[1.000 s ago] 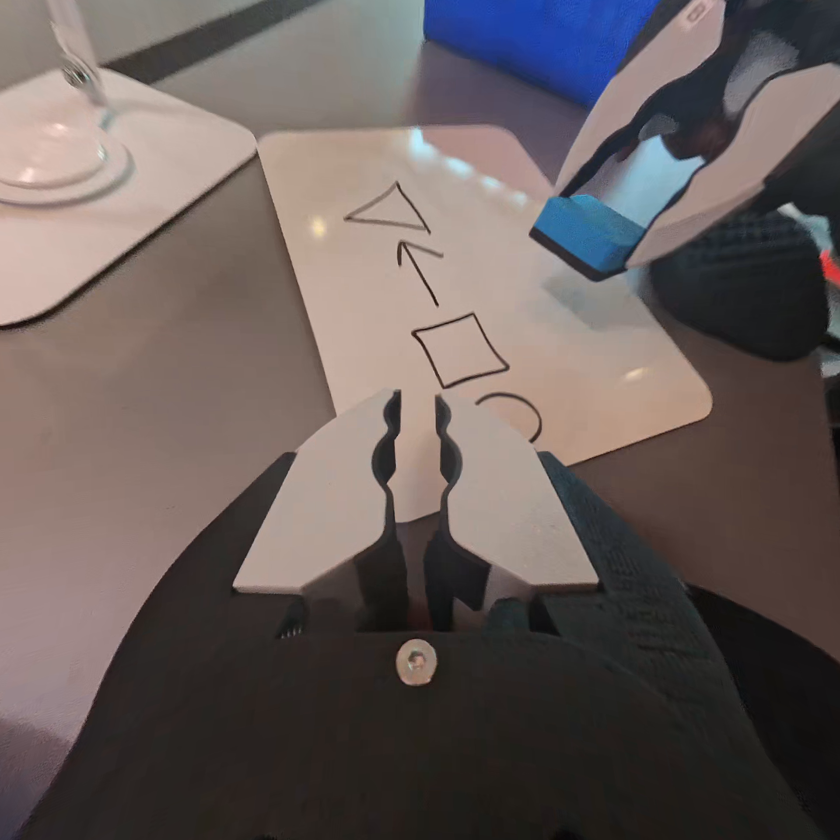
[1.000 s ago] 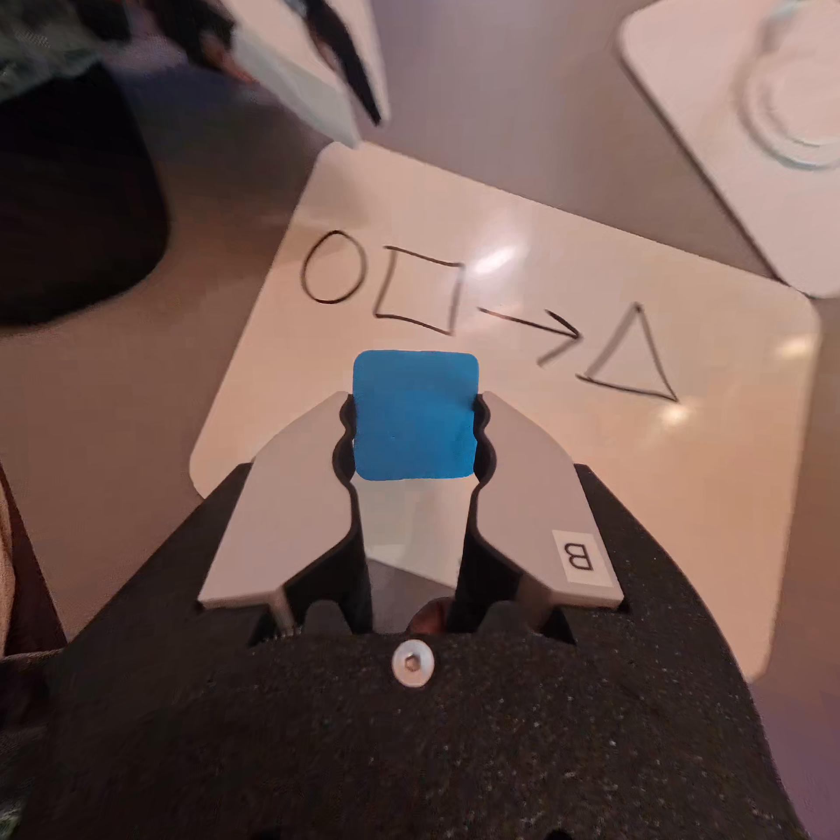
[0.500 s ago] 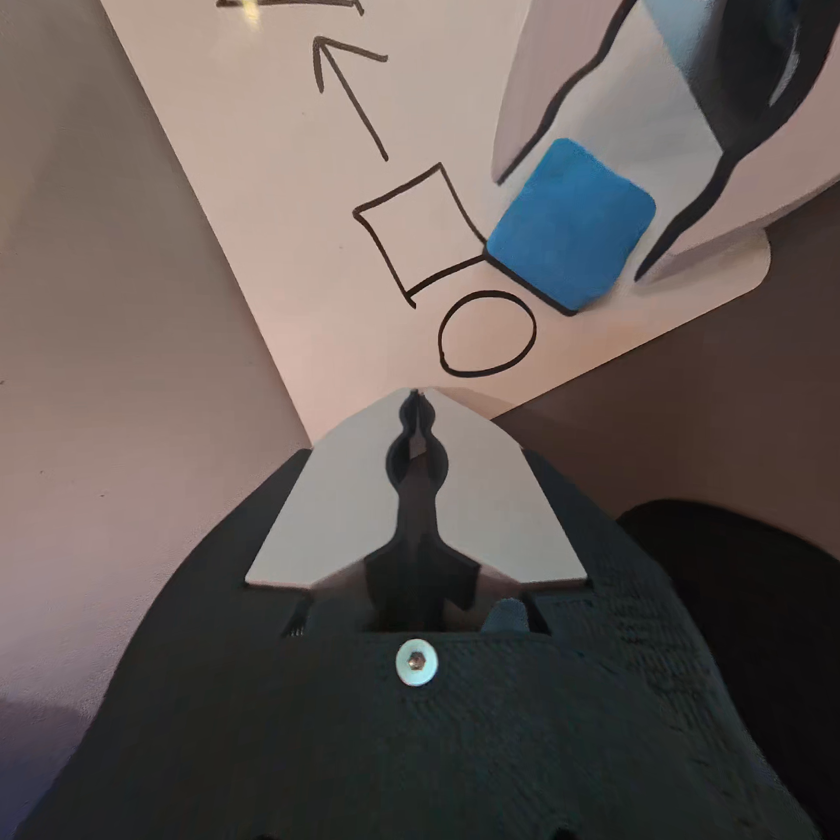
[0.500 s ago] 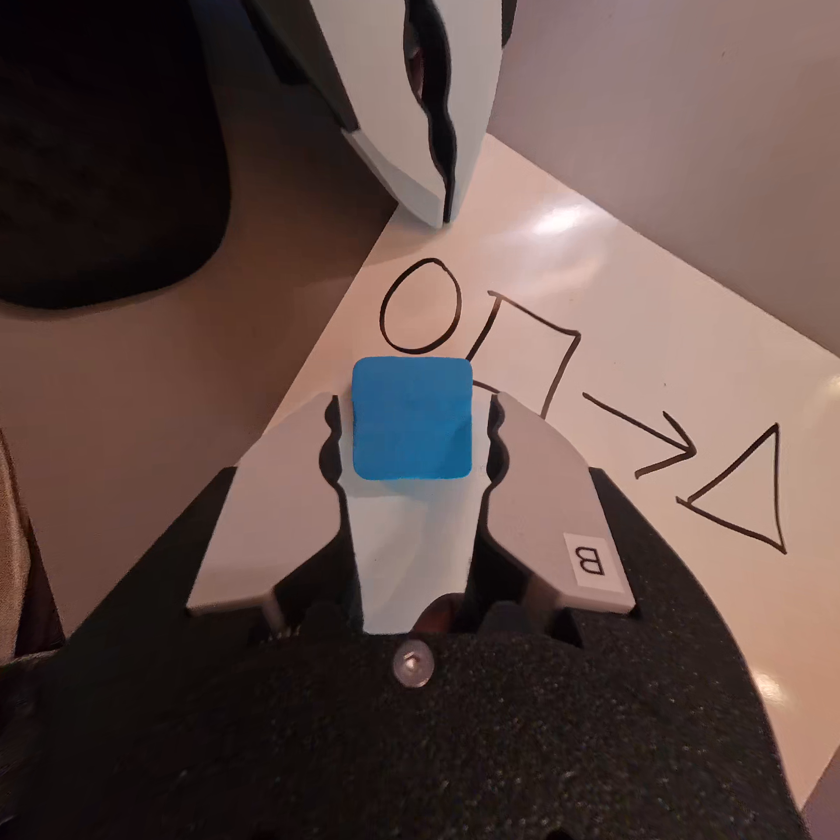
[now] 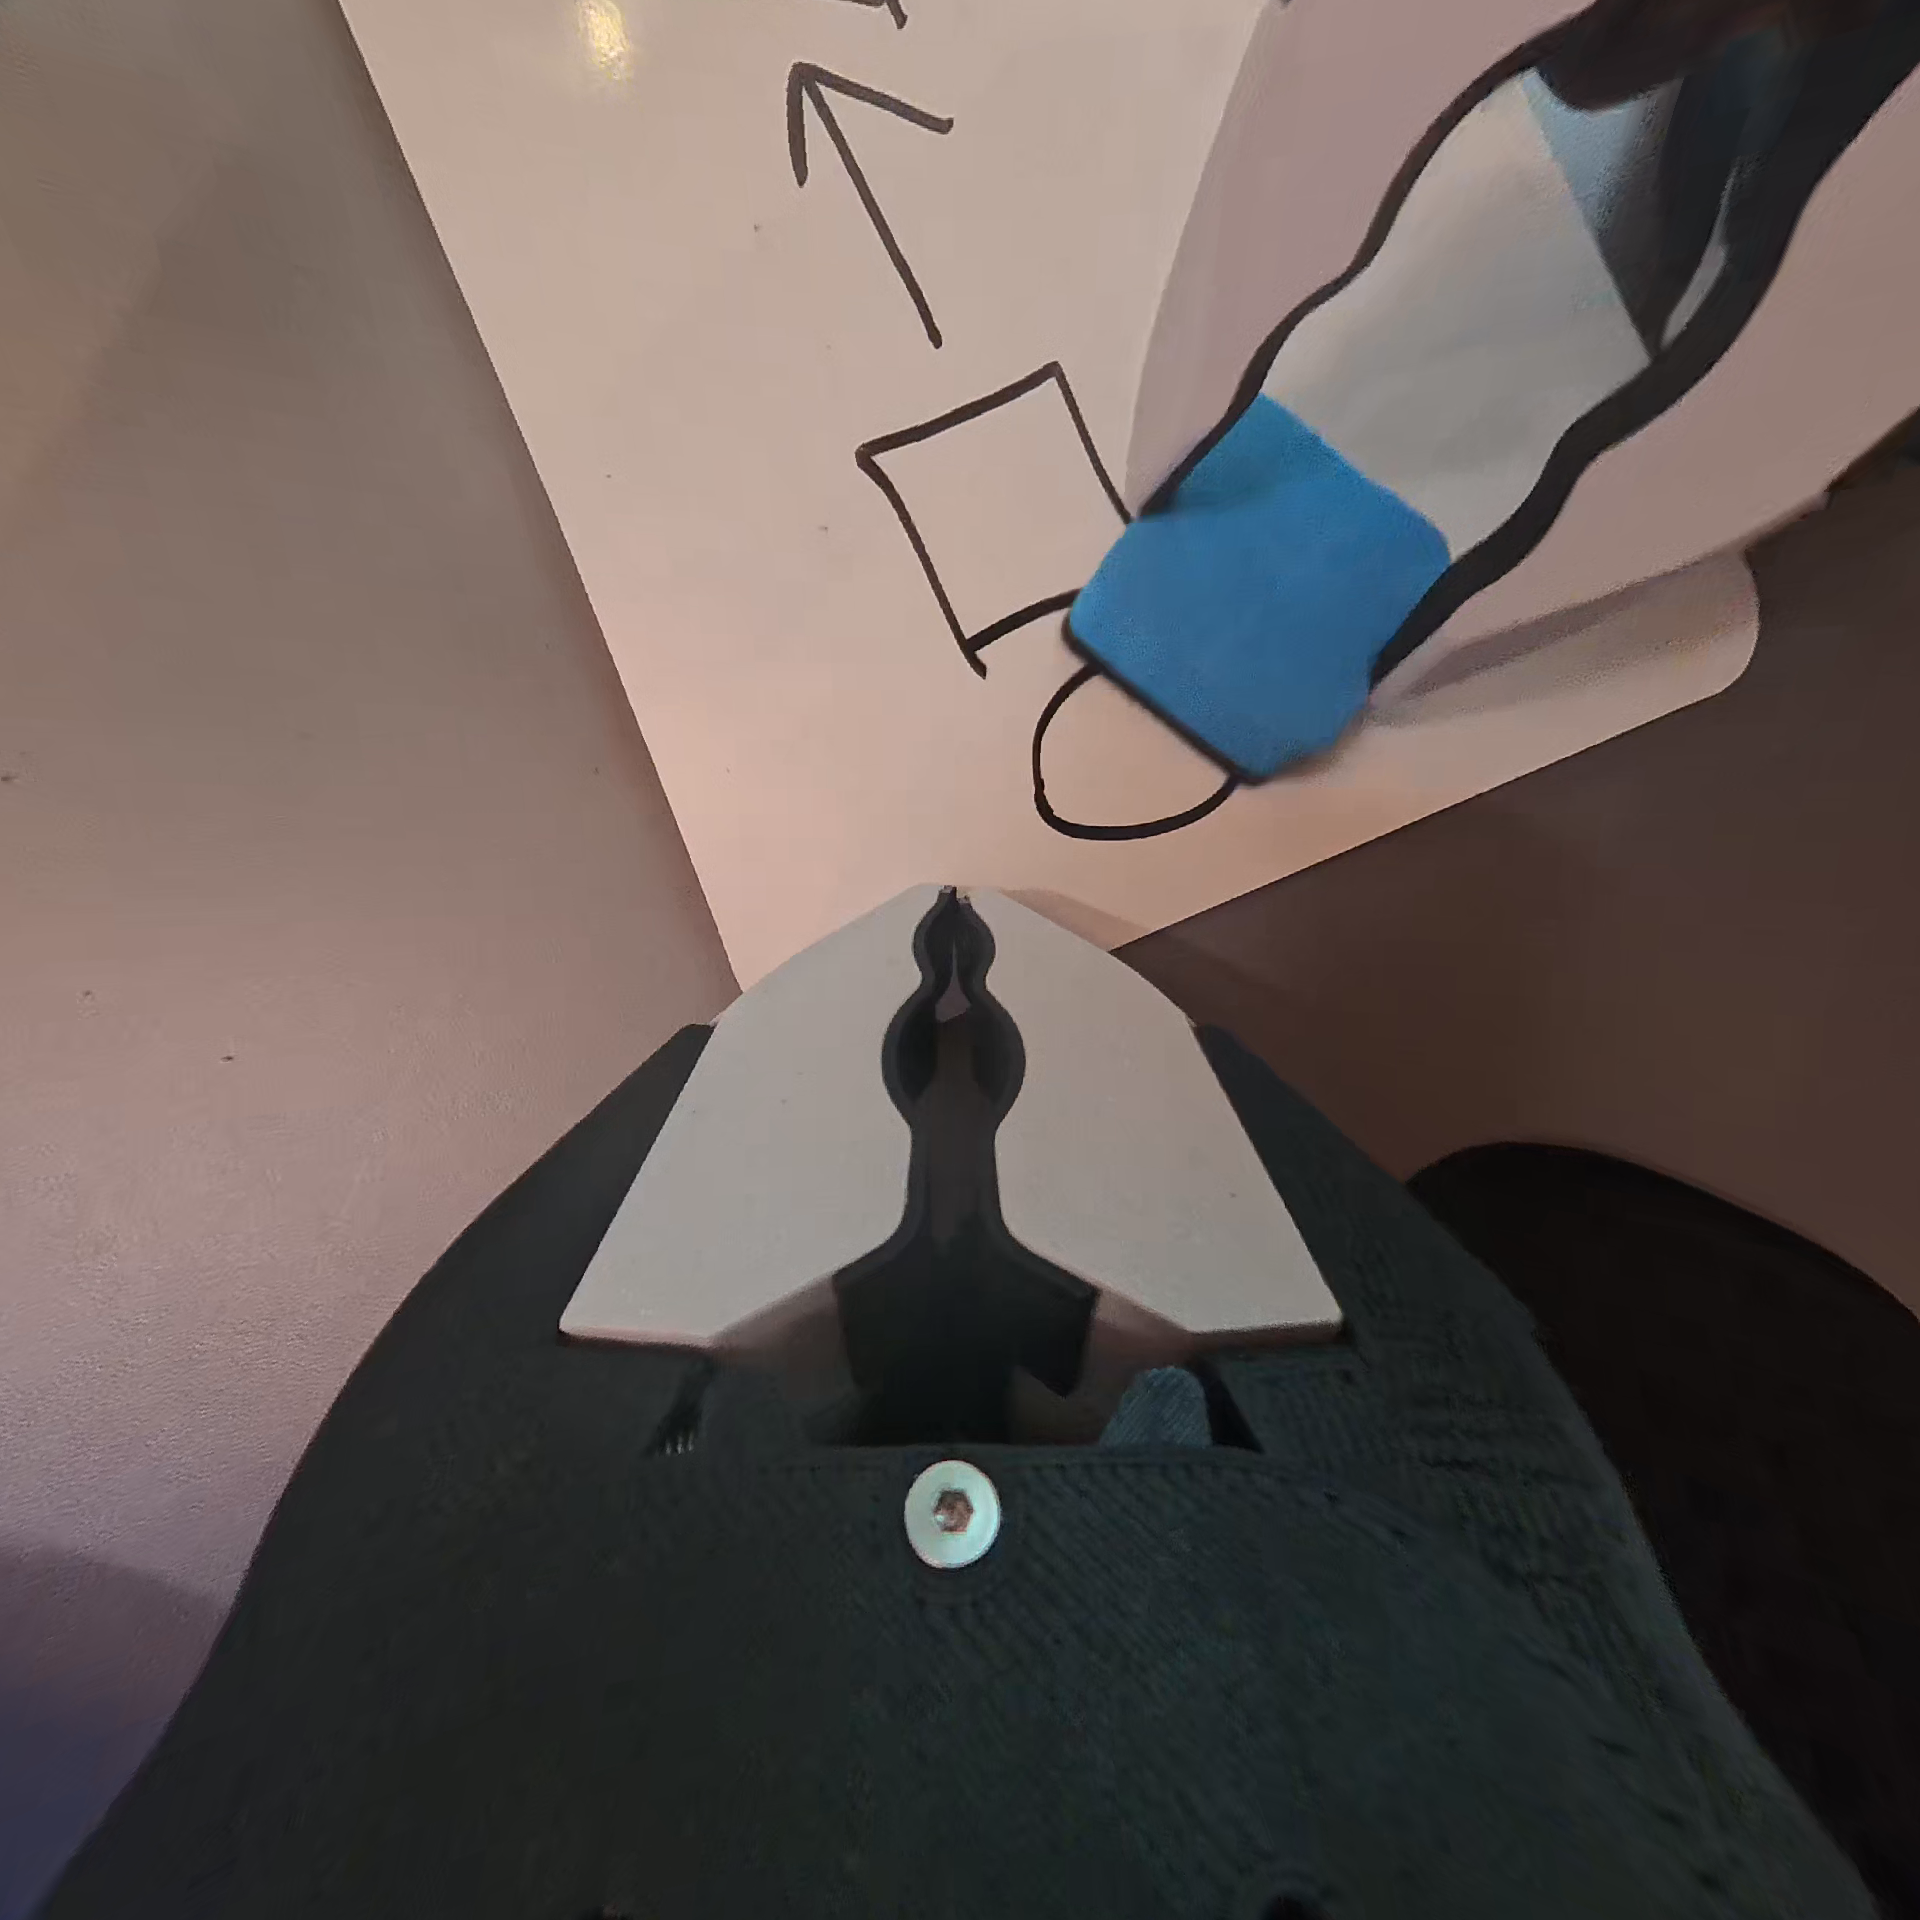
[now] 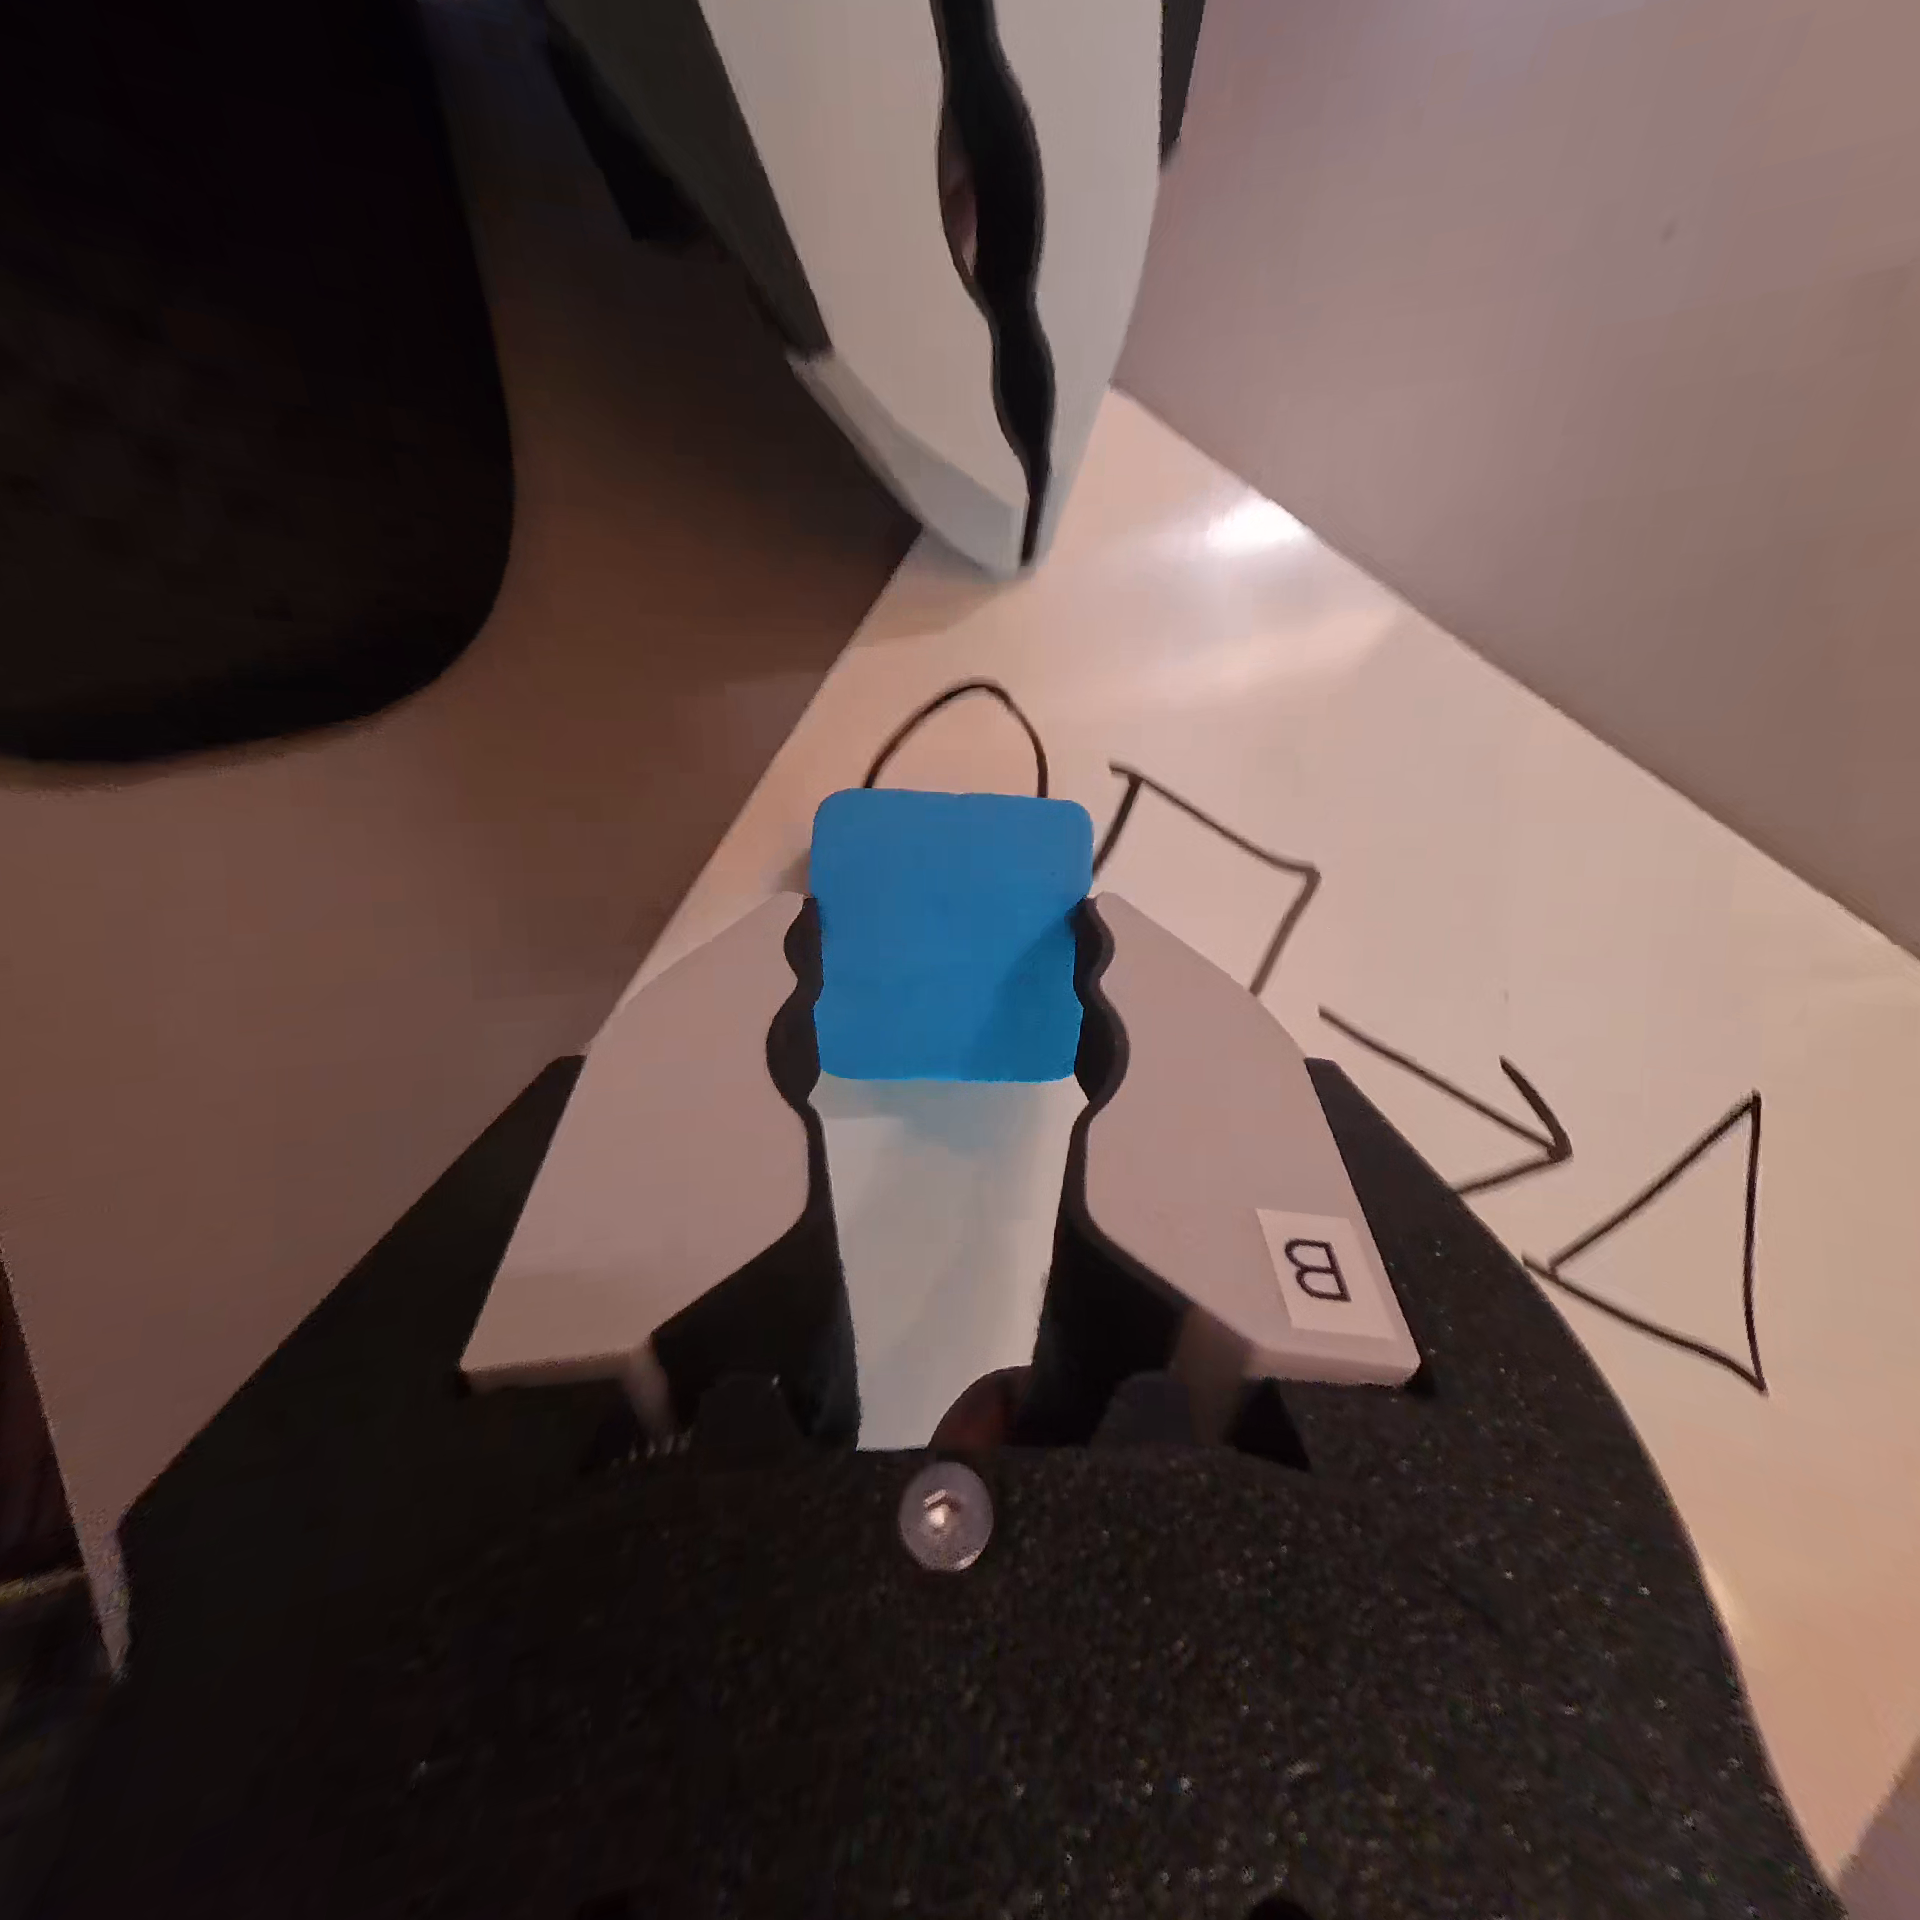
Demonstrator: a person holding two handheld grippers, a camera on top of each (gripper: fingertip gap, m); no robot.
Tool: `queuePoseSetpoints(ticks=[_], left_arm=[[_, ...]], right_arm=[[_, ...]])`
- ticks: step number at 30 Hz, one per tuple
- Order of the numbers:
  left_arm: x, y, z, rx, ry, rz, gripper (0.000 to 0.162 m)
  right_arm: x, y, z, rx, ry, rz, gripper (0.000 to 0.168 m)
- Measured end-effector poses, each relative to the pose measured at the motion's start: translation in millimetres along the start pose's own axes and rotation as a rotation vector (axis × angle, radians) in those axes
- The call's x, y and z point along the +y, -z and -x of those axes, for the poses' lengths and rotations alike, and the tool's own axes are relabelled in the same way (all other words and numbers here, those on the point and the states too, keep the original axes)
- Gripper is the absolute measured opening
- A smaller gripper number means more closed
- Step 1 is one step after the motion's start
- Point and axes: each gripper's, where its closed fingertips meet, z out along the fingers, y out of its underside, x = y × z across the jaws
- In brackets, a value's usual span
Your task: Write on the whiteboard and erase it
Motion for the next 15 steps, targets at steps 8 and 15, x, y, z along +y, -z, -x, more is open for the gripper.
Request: queuePoseSetpoints(ticks=[8,15], left_arm=[[1,2,5,-0.035,-0.023,-0.009,0.002],[1,2,5,-0.040,-0.029,-0.010,0.001]], right_arm=[[-9,-7,-11,-0.001,0.057,0.052,0.047],[-13,-10,-12,-0.071,0.125,0.112,0.047]])
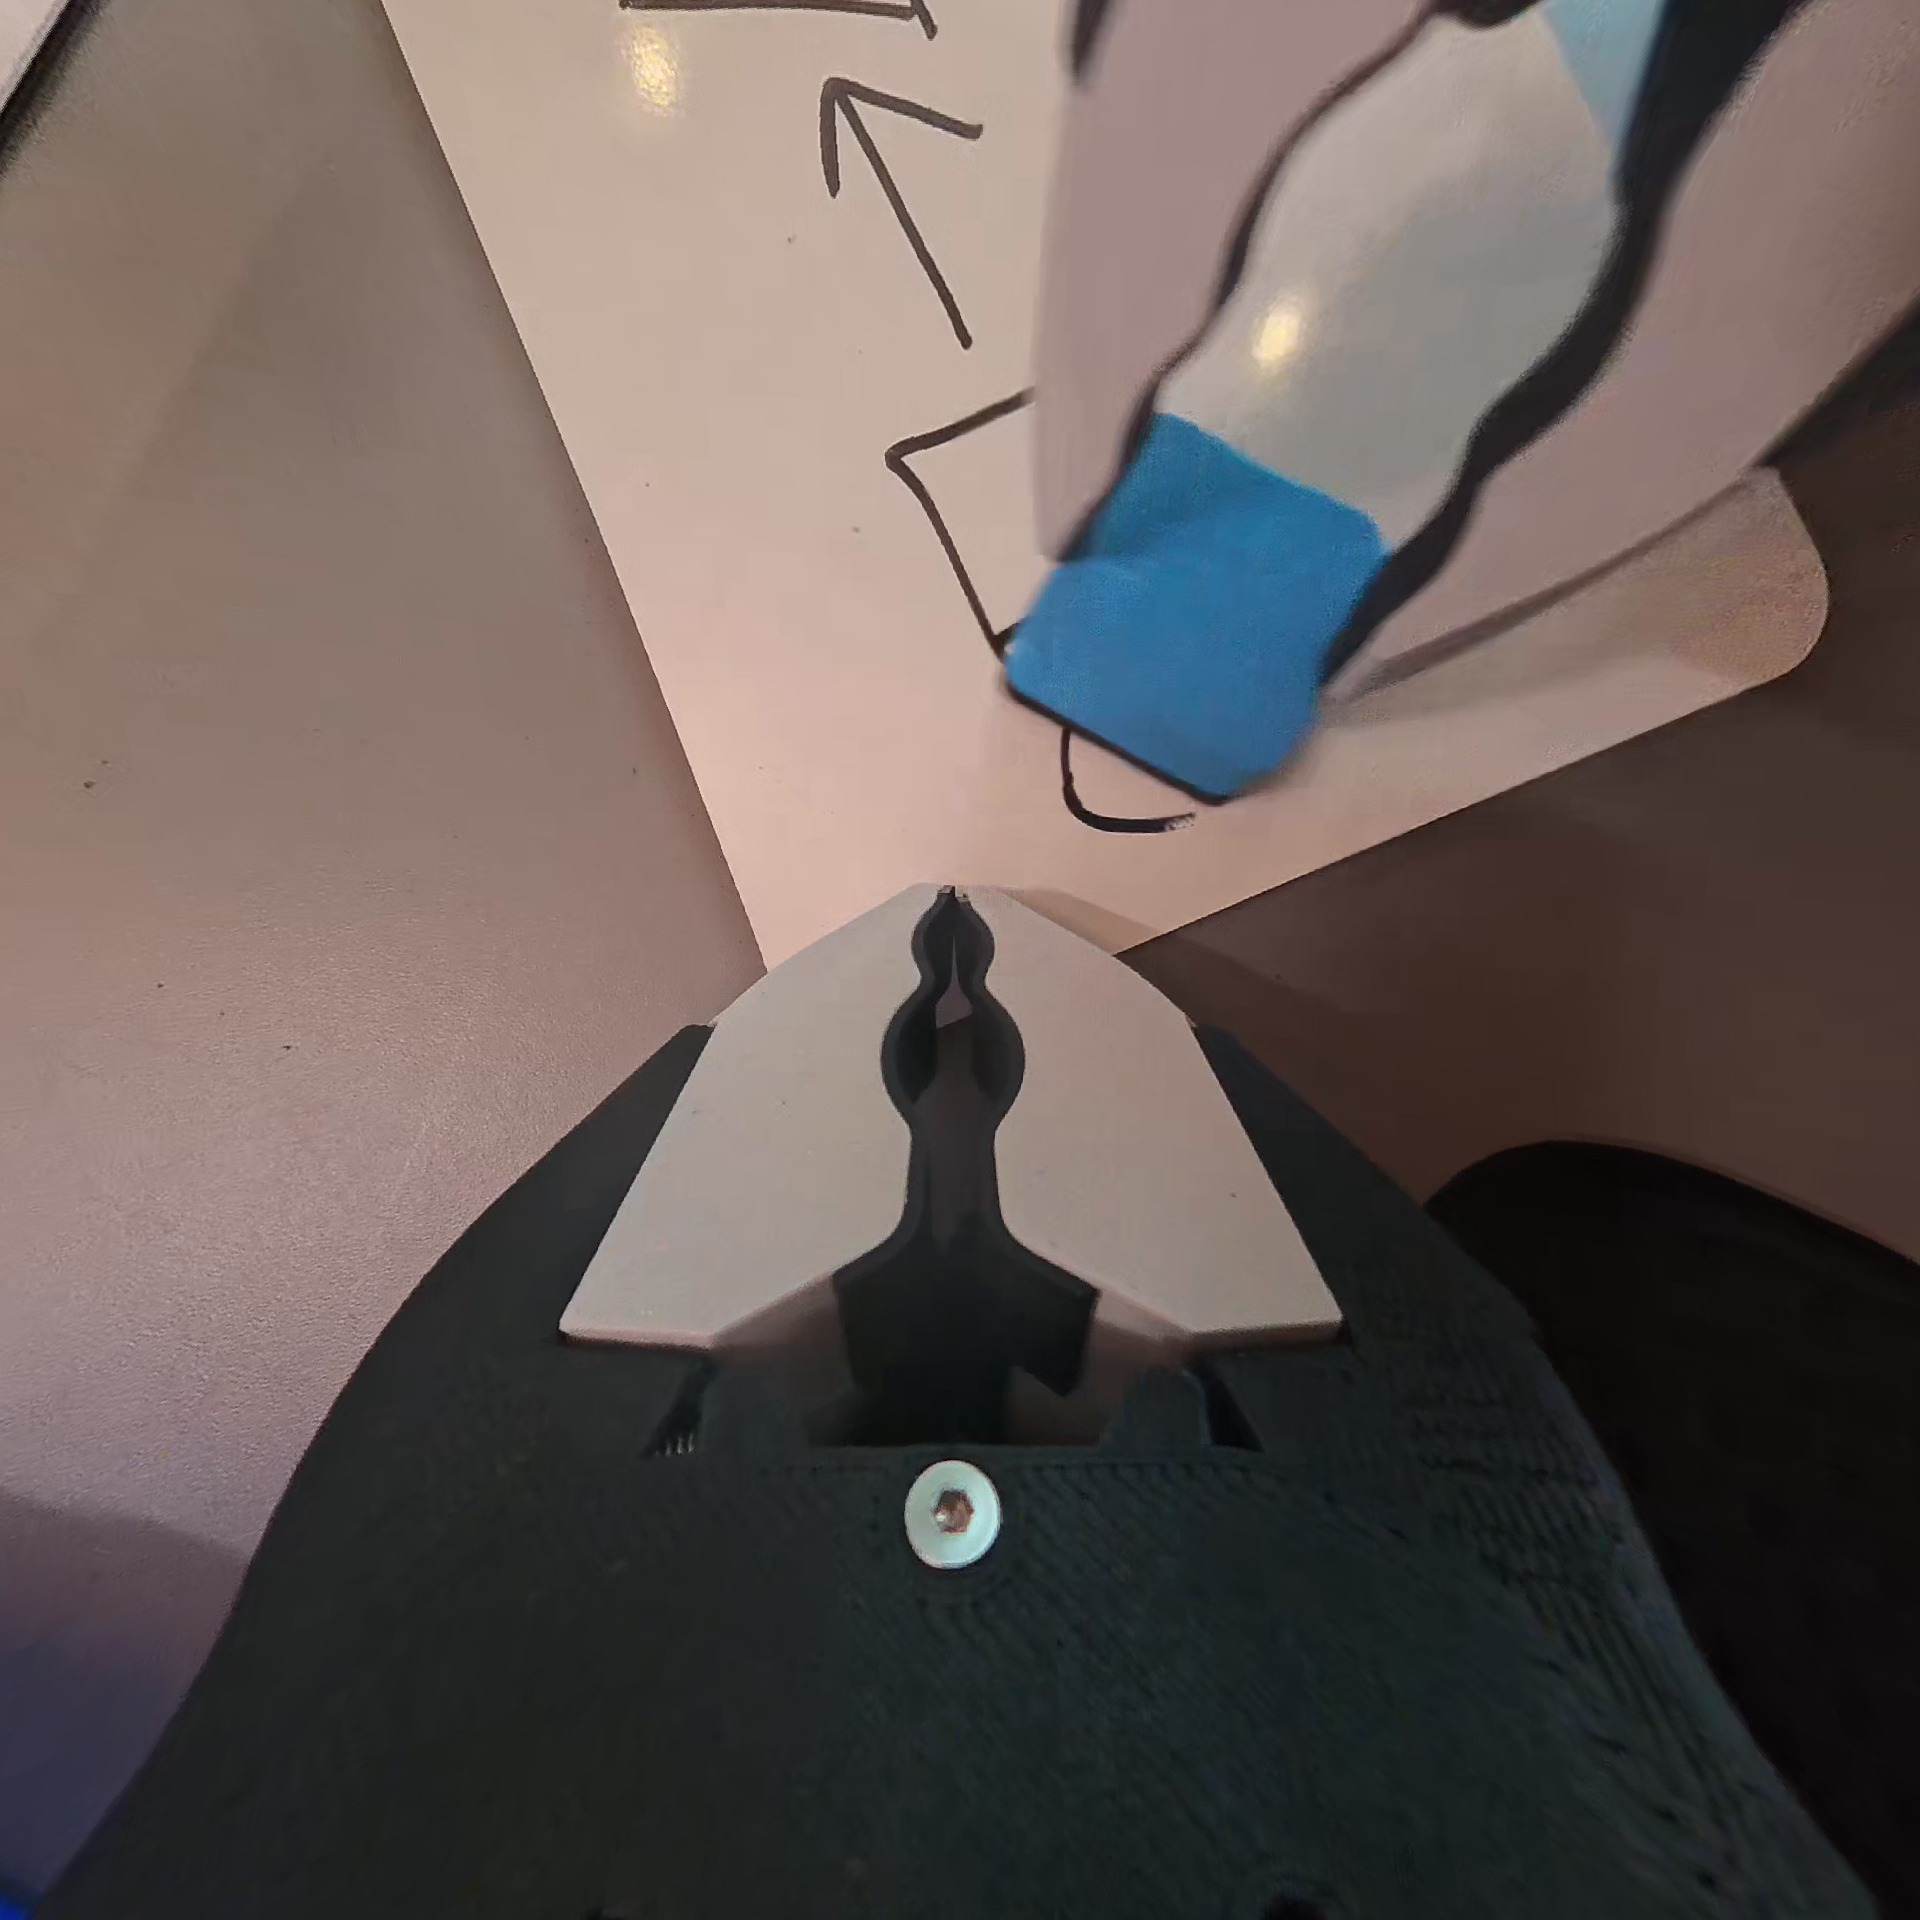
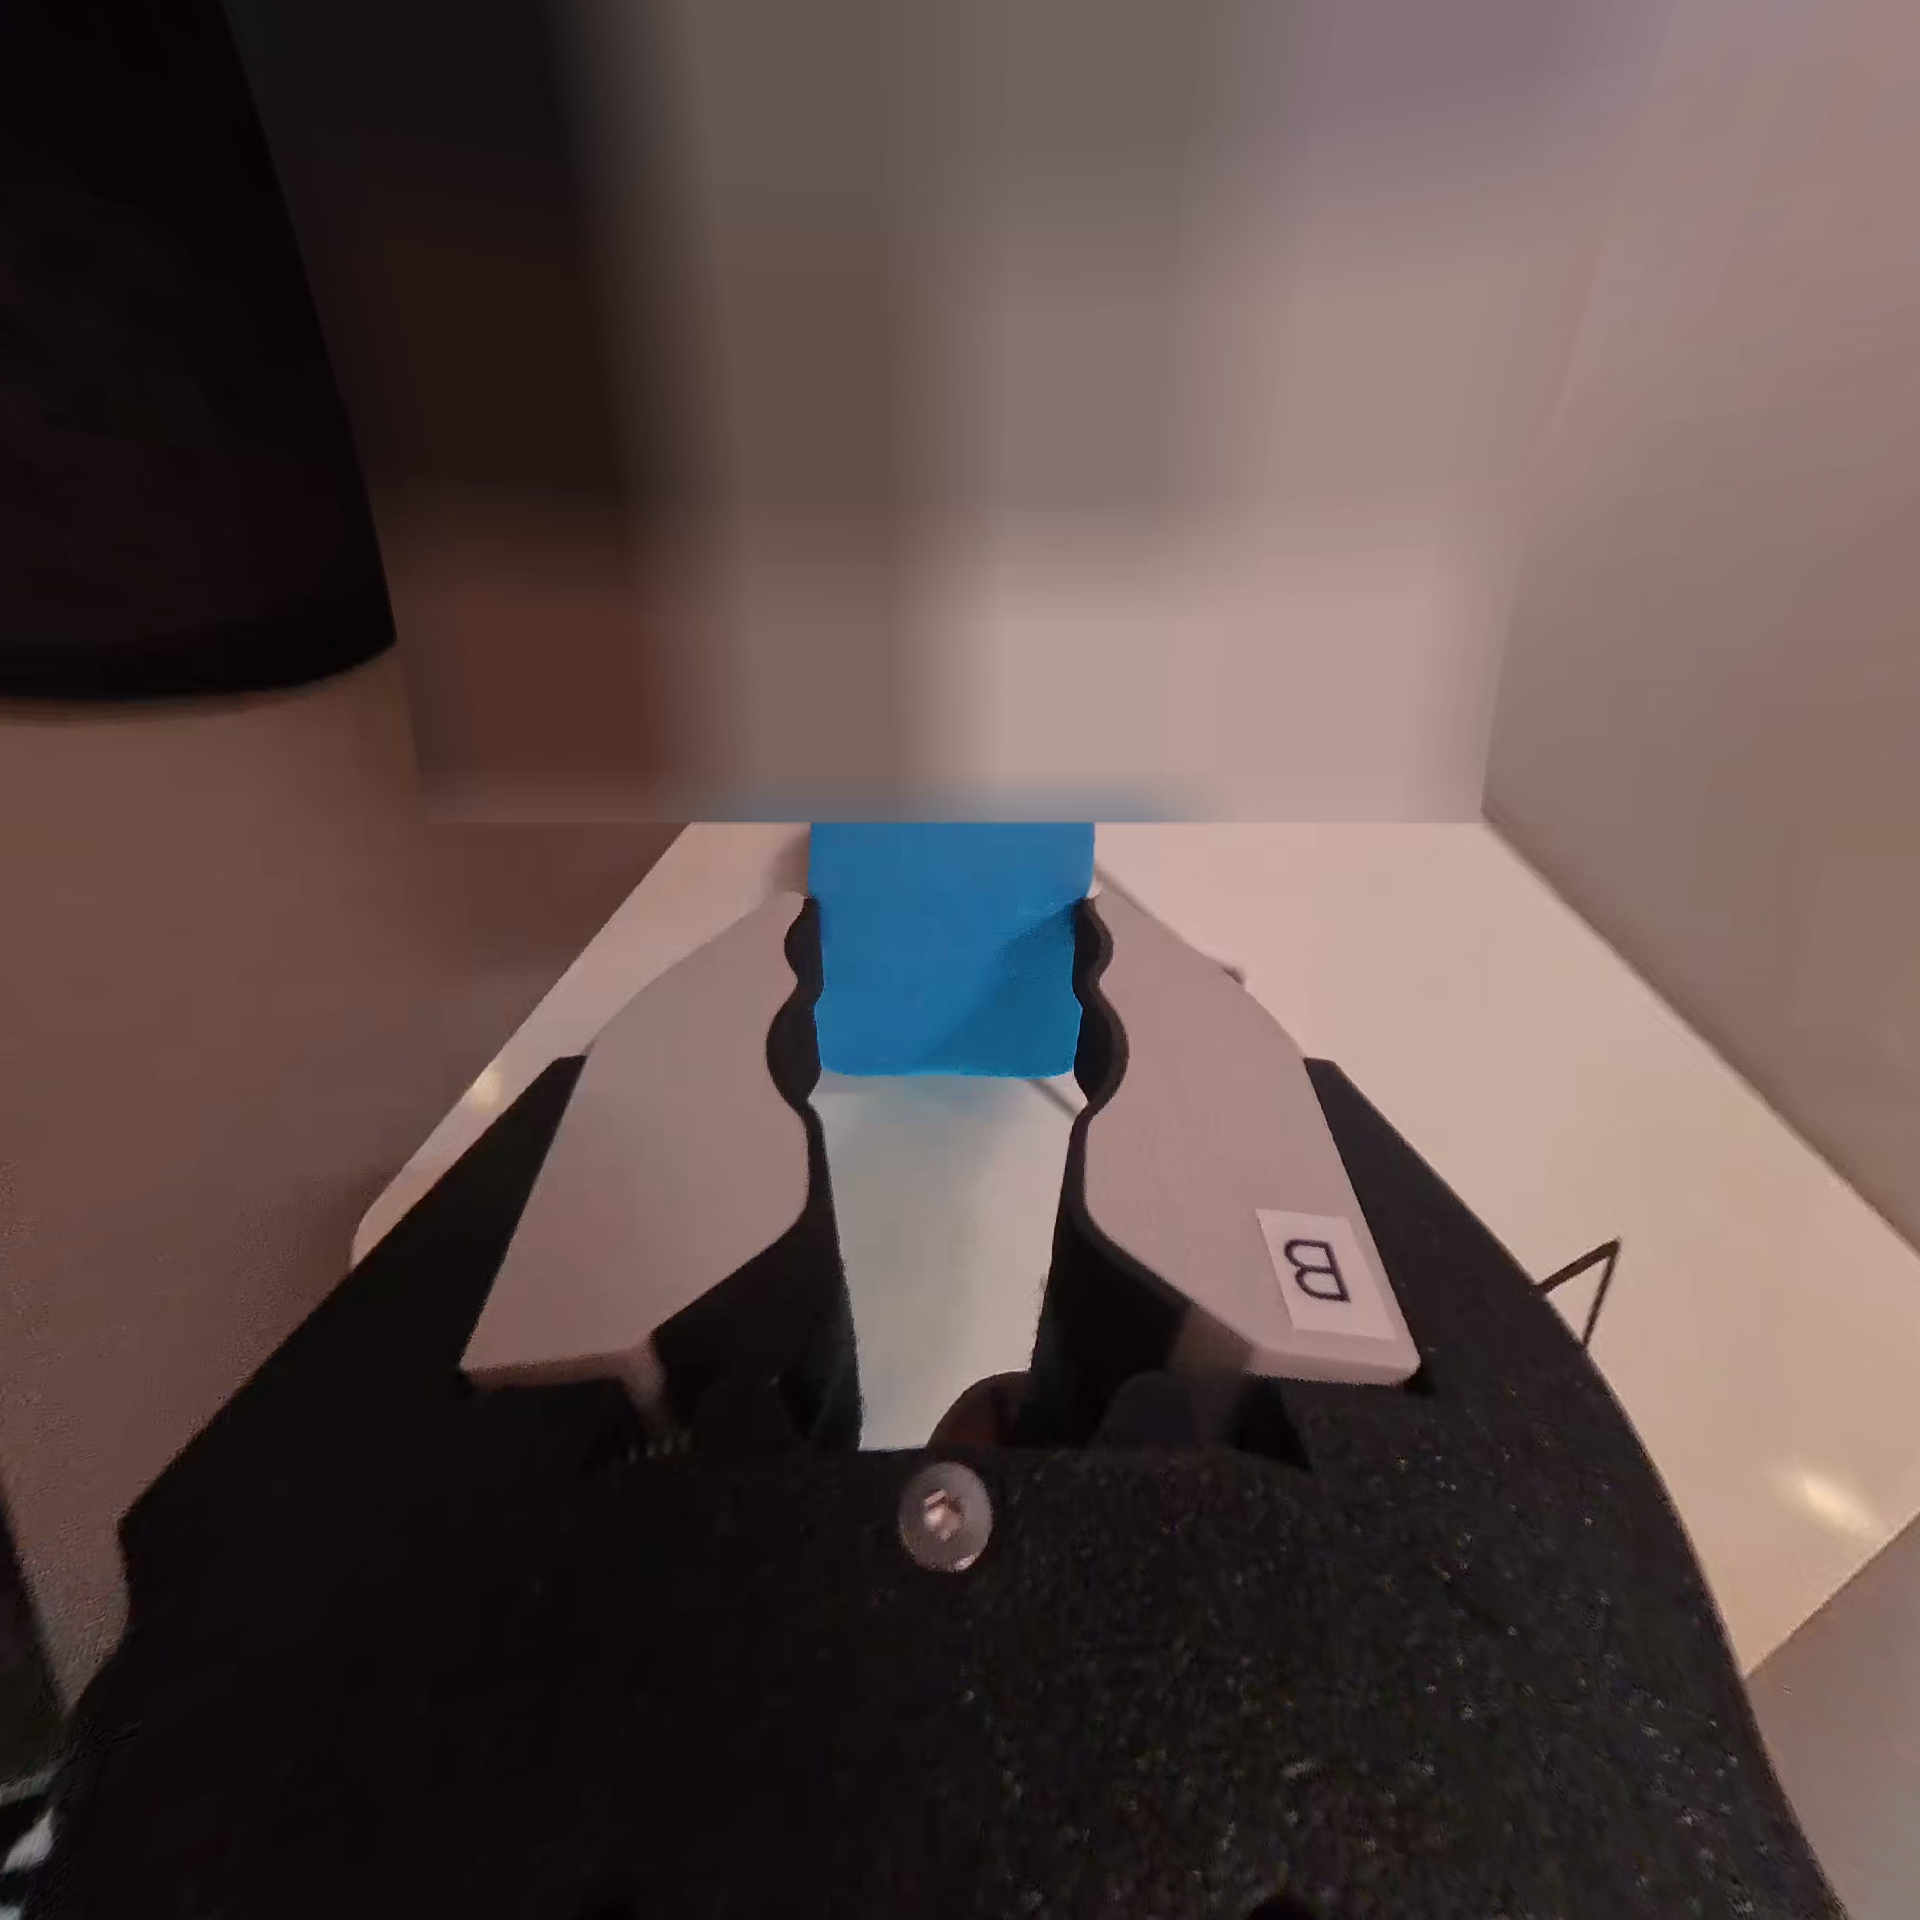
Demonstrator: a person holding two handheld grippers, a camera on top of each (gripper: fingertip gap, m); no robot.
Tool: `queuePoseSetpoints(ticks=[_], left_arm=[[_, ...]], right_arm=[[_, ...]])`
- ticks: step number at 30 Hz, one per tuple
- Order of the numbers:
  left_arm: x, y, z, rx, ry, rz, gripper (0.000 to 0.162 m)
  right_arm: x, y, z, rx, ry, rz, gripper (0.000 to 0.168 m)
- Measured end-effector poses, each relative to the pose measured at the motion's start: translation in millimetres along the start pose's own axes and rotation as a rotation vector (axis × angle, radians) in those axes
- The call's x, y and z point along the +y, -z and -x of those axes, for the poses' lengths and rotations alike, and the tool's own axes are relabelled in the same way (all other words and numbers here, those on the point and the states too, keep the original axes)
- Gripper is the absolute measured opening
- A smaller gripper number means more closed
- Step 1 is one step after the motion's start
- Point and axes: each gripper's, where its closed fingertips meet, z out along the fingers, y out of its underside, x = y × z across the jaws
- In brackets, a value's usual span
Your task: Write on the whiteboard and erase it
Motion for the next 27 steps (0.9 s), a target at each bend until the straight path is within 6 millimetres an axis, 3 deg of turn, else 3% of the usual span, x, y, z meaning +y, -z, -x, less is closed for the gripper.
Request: queuePoseSetpoints(ticks=[3,5,7,9,11,13,15,17,19,21,22,23,25,27], left_arm=[[0,0,0,0.005,0.005,-0.006,0.002],[0,0,0,0.005,0.004,-0.005,0.001],[0,0,0,0.006,0.006,-0.006,0.001],[0,0,0,0.008,0.008,-0.008,0.001],[0,0,0,0.009,0.010,-0.008,0.001],[0,0,0,0.010,0.011,-0.009,0.001],[0,0,0,0.010,0.010,-0.008,0.001],[0,1,-1,0.011,0.011,-0.009,0.002],[0,1,-1,0.011,0.011,-0.009,0.002],[0,1,-1,0.010,0.009,-0.008,0.002],[0,1,-1,0.011,0.010,-0.009,0.002],[0,1,-1,0.011,0.009,-0.009,0.002],[0,1,-1,0.010,0.008,-0.007,0.002],[0,1,-2,0.021,0.013,-0.010,0.002]], right_arm=[[-14,-6,10,0.004,0.043,-0.037,0.047],[-4,-1,19,-0.066,0.083,0.002,0.047],[1,0,1,-0.058,0.023,0.016,0.047],[-10,-6,-10,-0.002,0.000,-0.026,0.048],[-18,-9,3,-0.005,0.038,-0.052,0.048],[-8,-4,10,-0.067,0.071,-0.013,0.047],[-1,-2,-13,-0.028,0.001,0.006,0.047],[-11,-7,-21,0.015,-0.027,-0.025,0.048],[-18,-9,-5,-0.001,0.028,-0.056,0.048],[-5,-2,8,-0.078,0.081,-0.029,0.048],[5,2,2,-0.089,0.065,-0.007,0.048],[14,5,-17,-0.041,0.014,0.017,0.048],[17,5,-46,0.034,-0.089,-0.018,0.048],[4,-1,-42,0.069,-0.090,-0.093,0.048]])
